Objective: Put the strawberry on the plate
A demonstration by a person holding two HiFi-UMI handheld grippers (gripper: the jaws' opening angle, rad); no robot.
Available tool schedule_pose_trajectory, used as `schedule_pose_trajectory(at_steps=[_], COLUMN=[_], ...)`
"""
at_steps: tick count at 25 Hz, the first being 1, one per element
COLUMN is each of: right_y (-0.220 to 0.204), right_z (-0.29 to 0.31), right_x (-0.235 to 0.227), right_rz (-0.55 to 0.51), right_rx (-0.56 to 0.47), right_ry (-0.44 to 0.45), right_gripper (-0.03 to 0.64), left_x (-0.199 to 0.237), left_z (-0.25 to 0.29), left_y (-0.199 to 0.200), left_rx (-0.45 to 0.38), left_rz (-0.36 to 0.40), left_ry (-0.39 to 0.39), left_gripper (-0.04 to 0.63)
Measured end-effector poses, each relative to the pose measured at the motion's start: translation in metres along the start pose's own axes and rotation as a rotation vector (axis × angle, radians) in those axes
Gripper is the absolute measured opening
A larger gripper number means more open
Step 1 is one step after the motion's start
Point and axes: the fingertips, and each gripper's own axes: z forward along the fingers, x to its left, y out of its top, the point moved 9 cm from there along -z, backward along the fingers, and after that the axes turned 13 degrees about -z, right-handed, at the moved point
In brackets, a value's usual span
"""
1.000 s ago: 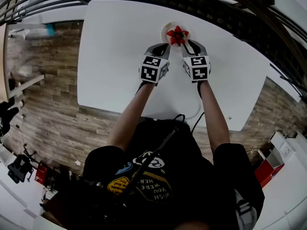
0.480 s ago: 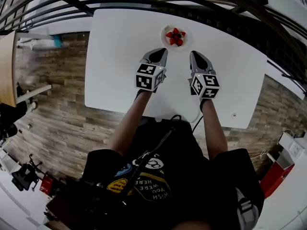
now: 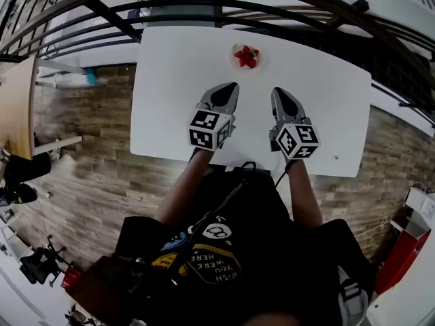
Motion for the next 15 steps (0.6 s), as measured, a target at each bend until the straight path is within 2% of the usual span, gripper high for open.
schedule_pose_trajectory(at_steps=[10, 15], right_y=[0.012, 0.015], right_z=[-0.072, -0.097], right_x=[0.040, 0.044], right_rz=[0.002, -0.001], right_rx=[-0.074, -0.084], right_ry=[-0.017, 0.034], right_gripper=[0.003, 0.003], left_x=[-0.052, -0.084], left_z=[-0.052, -0.060], left_y=[-0.009, -0.015], left_rx=[-0.031, -0.029], left_rz=[0.062, 0.093], left_ry=[-0.032, -0.058], left_gripper=[0.002, 0.002])
